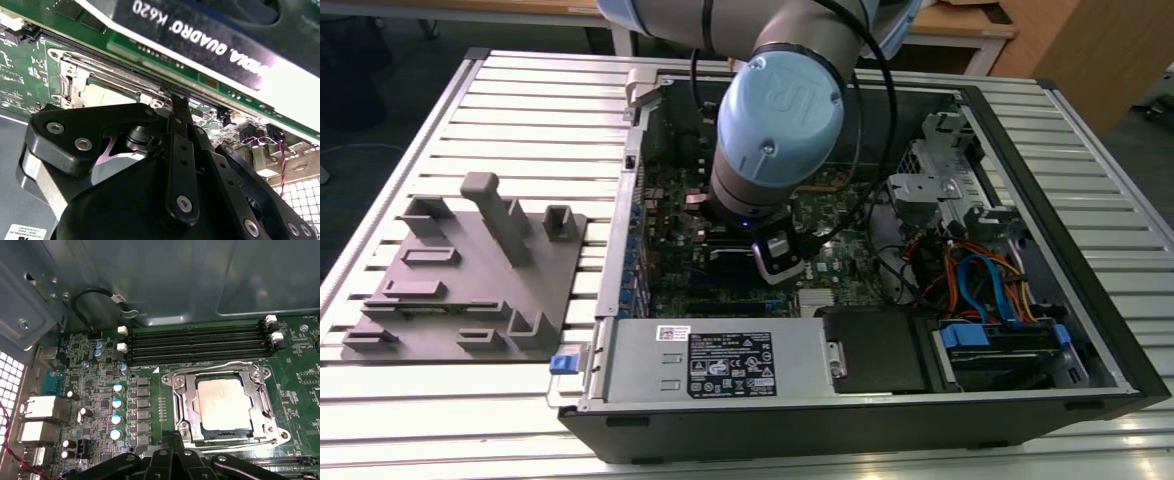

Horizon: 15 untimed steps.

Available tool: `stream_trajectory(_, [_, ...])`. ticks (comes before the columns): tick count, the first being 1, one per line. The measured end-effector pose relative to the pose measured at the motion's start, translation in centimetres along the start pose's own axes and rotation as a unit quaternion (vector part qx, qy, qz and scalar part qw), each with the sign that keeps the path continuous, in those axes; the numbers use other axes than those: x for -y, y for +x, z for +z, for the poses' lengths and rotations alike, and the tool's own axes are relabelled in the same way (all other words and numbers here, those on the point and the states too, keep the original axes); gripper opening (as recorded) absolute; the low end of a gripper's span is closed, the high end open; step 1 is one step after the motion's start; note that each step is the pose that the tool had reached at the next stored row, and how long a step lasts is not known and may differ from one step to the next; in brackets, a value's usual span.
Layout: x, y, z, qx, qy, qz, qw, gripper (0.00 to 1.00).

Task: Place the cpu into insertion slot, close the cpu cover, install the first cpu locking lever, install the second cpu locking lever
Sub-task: 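Install the second cpu locking lever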

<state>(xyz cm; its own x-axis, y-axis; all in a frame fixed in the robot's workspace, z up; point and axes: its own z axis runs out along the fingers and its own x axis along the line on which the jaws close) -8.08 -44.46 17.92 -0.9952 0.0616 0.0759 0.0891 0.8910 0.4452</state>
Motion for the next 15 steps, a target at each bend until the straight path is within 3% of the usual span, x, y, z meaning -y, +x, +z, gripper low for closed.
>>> stream_trajectory(8, [0.08,0.06,0.28,-0.0007,-0.0069,0.000,1.0000,0.10])
stream_trajectory(15, [0.12,0.13,0.35,-0.0006,-0.0079,0.000,1.0000,0.10])
